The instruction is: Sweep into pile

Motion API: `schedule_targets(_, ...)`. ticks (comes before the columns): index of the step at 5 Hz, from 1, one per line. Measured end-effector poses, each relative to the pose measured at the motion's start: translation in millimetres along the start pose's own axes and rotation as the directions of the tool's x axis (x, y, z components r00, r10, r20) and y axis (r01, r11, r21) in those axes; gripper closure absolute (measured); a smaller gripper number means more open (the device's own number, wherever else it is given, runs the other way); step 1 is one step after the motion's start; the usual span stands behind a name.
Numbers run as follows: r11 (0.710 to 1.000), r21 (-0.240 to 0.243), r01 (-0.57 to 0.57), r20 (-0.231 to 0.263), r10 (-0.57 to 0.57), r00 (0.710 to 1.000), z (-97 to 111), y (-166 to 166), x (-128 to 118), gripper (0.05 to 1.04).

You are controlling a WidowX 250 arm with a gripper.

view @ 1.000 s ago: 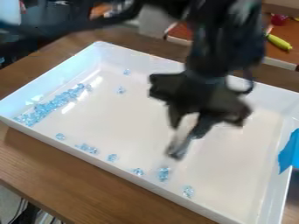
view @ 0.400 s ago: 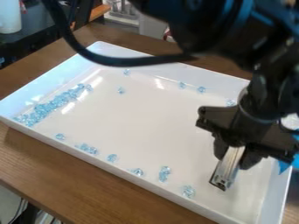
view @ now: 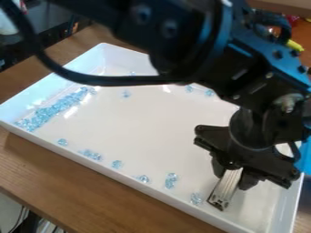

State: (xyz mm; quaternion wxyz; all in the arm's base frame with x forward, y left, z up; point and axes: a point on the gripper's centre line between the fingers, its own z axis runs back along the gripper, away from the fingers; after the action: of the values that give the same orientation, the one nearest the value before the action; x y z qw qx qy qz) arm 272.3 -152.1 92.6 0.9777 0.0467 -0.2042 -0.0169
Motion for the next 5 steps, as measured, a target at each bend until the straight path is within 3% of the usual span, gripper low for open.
schedule_targets(3,1.0,-0.004,0.006,-0.012,-0.006,1.0,-3,45,-8,0.731)
schedule_targets(5,1.0,0.026,0.001,0.04,-0.002,0.999,-12,79,-4,0.731)
